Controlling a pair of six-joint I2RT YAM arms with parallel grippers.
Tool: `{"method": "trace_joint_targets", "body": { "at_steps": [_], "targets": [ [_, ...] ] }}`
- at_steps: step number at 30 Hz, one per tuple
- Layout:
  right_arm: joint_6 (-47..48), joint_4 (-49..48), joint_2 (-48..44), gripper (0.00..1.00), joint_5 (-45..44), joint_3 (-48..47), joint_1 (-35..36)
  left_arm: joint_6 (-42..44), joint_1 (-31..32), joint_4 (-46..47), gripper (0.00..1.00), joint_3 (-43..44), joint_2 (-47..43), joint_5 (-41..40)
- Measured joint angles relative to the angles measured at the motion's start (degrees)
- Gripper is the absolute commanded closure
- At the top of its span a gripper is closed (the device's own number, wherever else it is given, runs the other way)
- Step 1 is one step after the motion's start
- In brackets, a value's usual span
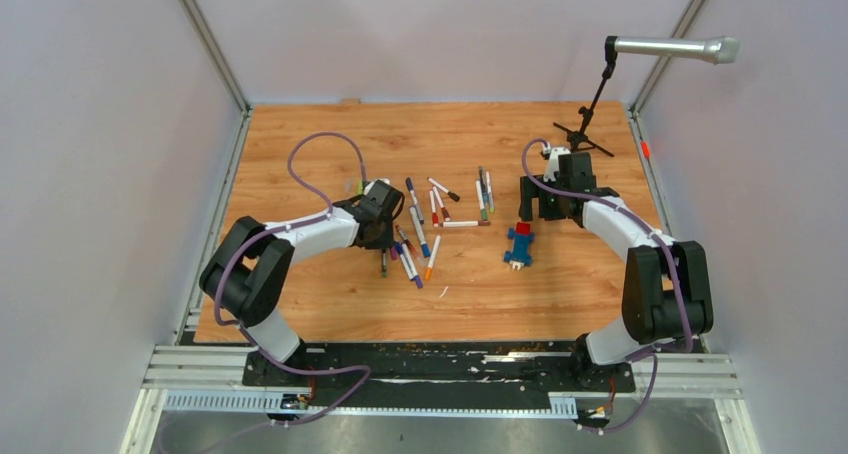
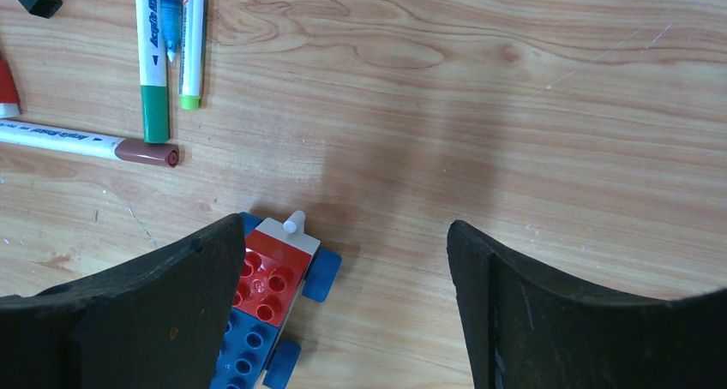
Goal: Open the pen caps
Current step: Pick up the pen from the center of the board.
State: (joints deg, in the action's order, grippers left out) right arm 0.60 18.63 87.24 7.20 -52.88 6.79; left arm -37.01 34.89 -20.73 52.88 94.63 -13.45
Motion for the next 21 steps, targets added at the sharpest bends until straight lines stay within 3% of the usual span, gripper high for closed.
{"method": "trace_joint_targets", "body": {
  "at_steps": [8, 13, 21],
  "targets": [
    [-0.02, 0.04, 0.0, 0.12, 0.7, -0.02, 0.0, 0.04, 0.0, 2.49, 0.71, -1.57, -0.66, 0.26],
    [-0.02, 0.63, -0.46, 0.12, 2.21, -0.02, 0.0, 0.24, 0.02, 3.98, 0.62, -2.82, -1.51, -0.04],
    [-0.02, 0.85, -2.27, 0.12, 4.42, -0.02, 0.0, 1.33, 0.26, 3.08, 0.66, -2.84, -1.57, -2.03]
  ]
}}
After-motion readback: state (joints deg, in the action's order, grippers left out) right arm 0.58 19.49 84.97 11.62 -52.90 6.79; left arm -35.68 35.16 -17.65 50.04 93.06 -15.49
